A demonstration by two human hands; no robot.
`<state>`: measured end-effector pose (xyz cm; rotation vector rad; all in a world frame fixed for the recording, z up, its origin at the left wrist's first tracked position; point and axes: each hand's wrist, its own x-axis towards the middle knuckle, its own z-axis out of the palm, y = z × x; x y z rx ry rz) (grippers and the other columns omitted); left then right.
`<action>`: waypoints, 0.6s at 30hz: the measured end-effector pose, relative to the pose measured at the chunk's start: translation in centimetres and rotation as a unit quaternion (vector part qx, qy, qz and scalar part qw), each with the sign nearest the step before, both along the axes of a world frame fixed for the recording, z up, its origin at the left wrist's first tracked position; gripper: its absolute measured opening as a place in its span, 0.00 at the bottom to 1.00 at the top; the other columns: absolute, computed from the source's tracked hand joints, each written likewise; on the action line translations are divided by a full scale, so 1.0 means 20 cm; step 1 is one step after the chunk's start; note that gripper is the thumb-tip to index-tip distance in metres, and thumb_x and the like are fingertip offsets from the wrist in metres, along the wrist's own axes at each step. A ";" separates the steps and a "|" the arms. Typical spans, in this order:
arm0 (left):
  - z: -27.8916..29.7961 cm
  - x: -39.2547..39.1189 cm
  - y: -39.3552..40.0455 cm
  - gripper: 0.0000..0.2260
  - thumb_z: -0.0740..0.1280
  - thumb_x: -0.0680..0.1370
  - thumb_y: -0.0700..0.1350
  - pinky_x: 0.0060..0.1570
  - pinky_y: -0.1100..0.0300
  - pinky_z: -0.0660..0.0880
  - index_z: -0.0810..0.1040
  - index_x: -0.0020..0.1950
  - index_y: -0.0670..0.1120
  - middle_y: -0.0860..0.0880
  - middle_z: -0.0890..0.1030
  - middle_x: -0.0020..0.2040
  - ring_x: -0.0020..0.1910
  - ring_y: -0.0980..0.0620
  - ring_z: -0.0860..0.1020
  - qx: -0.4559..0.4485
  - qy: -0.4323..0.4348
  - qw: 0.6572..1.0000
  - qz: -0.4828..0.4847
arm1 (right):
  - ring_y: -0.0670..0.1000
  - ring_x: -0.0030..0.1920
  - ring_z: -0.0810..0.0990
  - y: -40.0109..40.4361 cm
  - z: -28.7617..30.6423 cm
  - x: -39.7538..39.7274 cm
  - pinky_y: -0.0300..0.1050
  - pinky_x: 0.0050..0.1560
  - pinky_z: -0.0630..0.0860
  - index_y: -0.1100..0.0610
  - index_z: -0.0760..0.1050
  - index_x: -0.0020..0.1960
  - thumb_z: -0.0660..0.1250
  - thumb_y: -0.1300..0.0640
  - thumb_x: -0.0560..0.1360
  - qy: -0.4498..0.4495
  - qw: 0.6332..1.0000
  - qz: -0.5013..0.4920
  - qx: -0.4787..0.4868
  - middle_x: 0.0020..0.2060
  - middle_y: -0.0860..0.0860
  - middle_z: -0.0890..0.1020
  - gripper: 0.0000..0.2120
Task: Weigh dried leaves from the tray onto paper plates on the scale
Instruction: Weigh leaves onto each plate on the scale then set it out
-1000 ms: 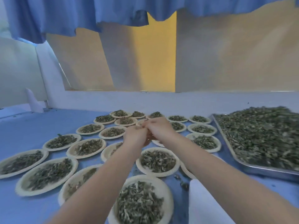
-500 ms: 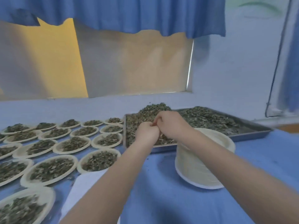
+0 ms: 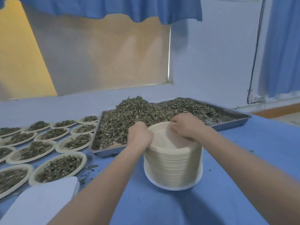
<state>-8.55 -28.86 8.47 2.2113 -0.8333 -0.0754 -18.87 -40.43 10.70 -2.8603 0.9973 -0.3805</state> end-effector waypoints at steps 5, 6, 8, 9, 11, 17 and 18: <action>0.03 0.00 -0.02 0.10 0.57 0.71 0.30 0.24 0.62 0.60 0.73 0.35 0.42 0.46 0.72 0.32 0.28 0.50 0.66 0.024 -0.058 0.998 -0.009 | 0.56 0.52 0.79 -0.03 0.00 0.02 0.47 0.51 0.76 0.59 0.77 0.58 0.62 0.56 0.78 -0.028 1.000 0.000 0.002 0.53 0.56 0.80 0.11; 0.04 0.01 -0.02 0.10 0.57 0.71 0.31 0.24 0.62 0.60 0.76 0.38 0.41 0.46 0.74 0.34 0.29 0.50 0.67 0.025 -0.065 0.998 -0.011 | 0.56 0.52 0.79 -0.04 0.01 0.01 0.47 0.50 0.75 0.59 0.78 0.57 0.63 0.56 0.78 -0.038 0.999 -0.002 0.005 0.53 0.56 0.81 0.11; 0.07 0.02 -0.03 0.11 0.57 0.71 0.31 0.23 0.63 0.60 0.76 0.39 0.42 0.46 0.74 0.34 0.29 0.51 0.67 0.020 -0.081 0.996 -0.017 | 0.57 0.52 0.80 -0.05 0.03 0.01 0.47 0.49 0.76 0.62 0.79 0.56 0.65 0.58 0.77 -0.065 0.998 -0.002 0.011 0.52 0.58 0.82 0.11; 0.09 0.02 -0.04 0.11 0.57 0.71 0.31 0.22 0.65 0.60 0.75 0.38 0.42 0.46 0.73 0.34 0.28 0.51 0.66 0.015 -0.090 0.996 -0.020 | 0.58 0.53 0.80 -0.05 0.05 0.01 0.48 0.50 0.76 0.63 0.78 0.56 0.65 0.59 0.76 -0.077 0.997 -0.003 0.011 0.53 0.59 0.82 0.12; 0.13 0.03 -0.04 0.12 0.56 0.72 0.30 0.20 0.66 0.60 0.77 0.39 0.41 0.46 0.74 0.34 0.28 0.51 0.67 -0.003 -0.098 0.995 -0.028 | 0.59 0.53 0.80 -0.06 0.09 0.00 0.49 0.50 0.76 0.65 0.78 0.57 0.65 0.60 0.76 -0.095 0.995 -0.002 0.017 0.54 0.61 0.81 0.13; 0.22 0.11 0.07 0.16 0.57 0.77 0.33 0.21 0.68 0.65 0.81 0.56 0.46 0.48 0.78 0.46 0.31 0.55 0.72 -0.053 -0.070 0.996 -0.014 | 0.51 0.49 0.78 0.00 0.22 0.06 0.41 0.48 0.72 0.59 0.81 0.55 0.66 0.55 0.77 -0.122 0.991 0.038 0.031 0.53 0.55 0.82 0.10; 0.23 0.13 0.11 0.16 0.58 0.78 0.33 0.24 0.67 0.66 0.80 0.58 0.45 0.48 0.77 0.47 0.31 0.54 0.72 -0.066 -0.064 0.996 -0.004 | 0.51 0.50 0.78 0.04 0.23 0.09 0.41 0.50 0.72 0.59 0.81 0.55 0.66 0.55 0.77 -0.127 0.990 0.045 0.033 0.54 0.54 0.81 0.10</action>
